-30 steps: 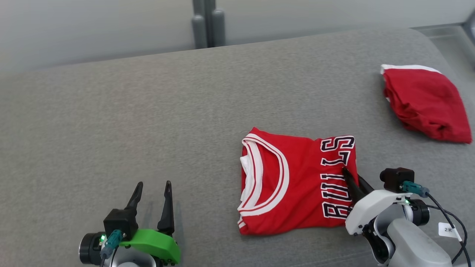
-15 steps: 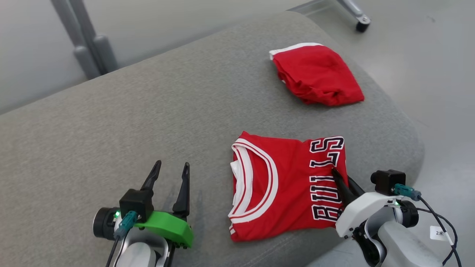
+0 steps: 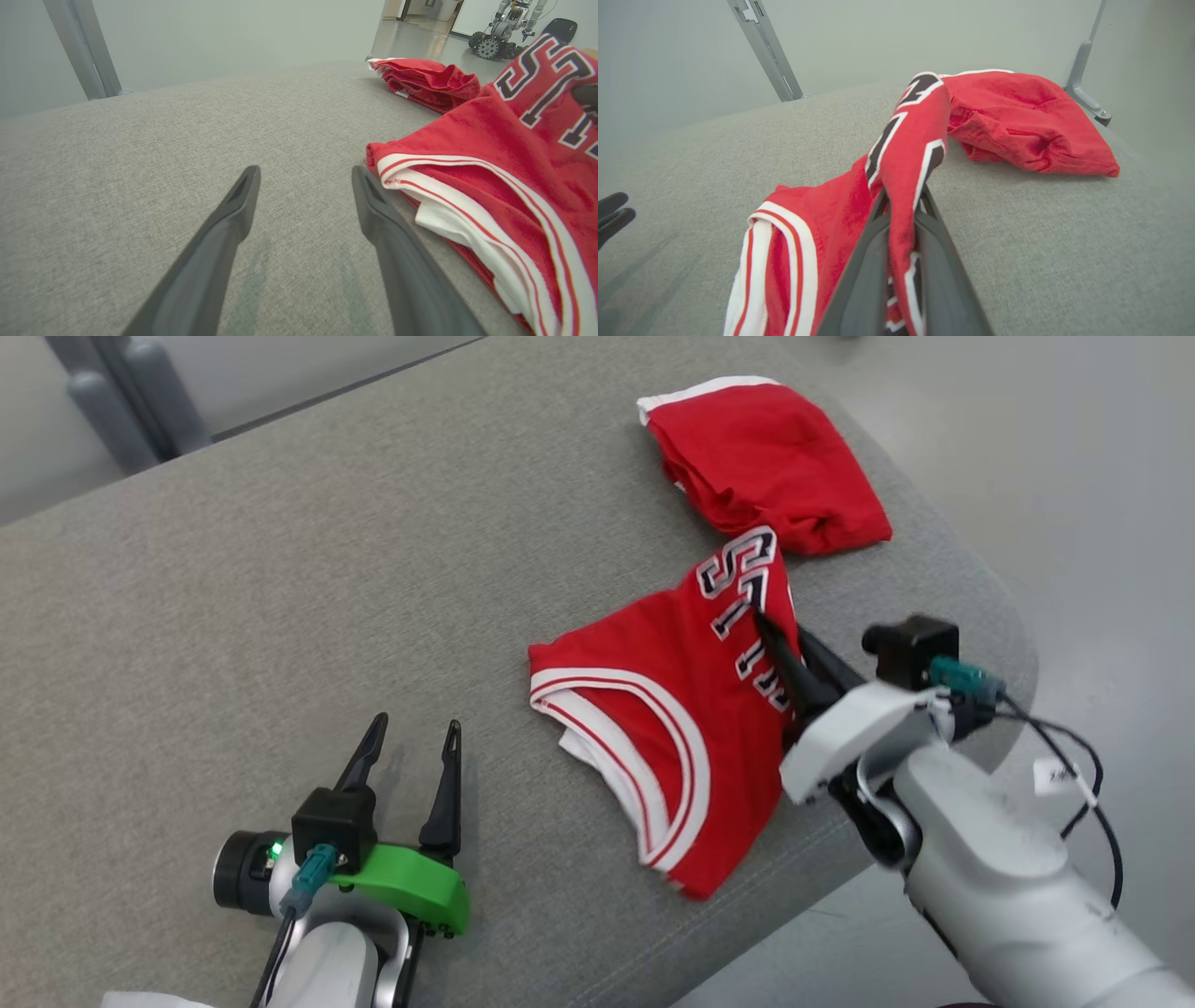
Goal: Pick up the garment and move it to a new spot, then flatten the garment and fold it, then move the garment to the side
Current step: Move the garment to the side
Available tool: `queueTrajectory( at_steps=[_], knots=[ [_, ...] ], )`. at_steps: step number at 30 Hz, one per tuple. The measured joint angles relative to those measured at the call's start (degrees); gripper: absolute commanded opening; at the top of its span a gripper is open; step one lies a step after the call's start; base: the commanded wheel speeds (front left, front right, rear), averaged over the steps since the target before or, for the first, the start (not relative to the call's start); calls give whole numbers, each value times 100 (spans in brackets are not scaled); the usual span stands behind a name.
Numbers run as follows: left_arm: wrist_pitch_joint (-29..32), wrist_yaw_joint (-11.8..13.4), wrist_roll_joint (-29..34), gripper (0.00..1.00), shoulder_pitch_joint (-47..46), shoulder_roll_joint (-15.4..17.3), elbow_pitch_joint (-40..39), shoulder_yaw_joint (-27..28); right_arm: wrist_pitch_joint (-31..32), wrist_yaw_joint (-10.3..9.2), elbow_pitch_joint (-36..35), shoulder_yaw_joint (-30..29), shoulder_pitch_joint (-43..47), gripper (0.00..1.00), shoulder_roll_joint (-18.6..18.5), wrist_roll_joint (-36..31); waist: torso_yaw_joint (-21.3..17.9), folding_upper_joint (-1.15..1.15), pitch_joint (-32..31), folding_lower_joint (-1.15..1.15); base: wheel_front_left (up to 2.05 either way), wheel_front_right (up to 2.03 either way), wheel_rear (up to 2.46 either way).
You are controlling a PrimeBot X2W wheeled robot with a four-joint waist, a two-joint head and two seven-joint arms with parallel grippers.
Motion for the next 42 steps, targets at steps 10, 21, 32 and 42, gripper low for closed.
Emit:
queueTrajectory(
  at_steps=[10, 21, 32, 42],
  knots=[
    [0, -47, 155, 100, -96, 2, -8, 74, 0, 1, 449, 118, -1533, 0, -735, 25, 599, 0, 303, 0, 0, 0, 0],
    [0, -93, 453, 100, -268, 4, -66, 120, 2, 1, 2181, -728, -2482, 0, -1960, -113, 1276, 0, 638, 0, 0, 0, 0],
    [-1, -79, 548, 100, -326, -2, -79, 307, 1, -1, 2106, -2401, -2424, 100, -1834, -1022, 1752, 0, 988, 0, 0, 0, 0],
    [0, 130, 424, 100, -91, 8, -68, 383, 0, 1, 231, -2432, -483, 100, -446, -1898, 1814, 0, 479, 0, 0, 0, 0]
  ],
)
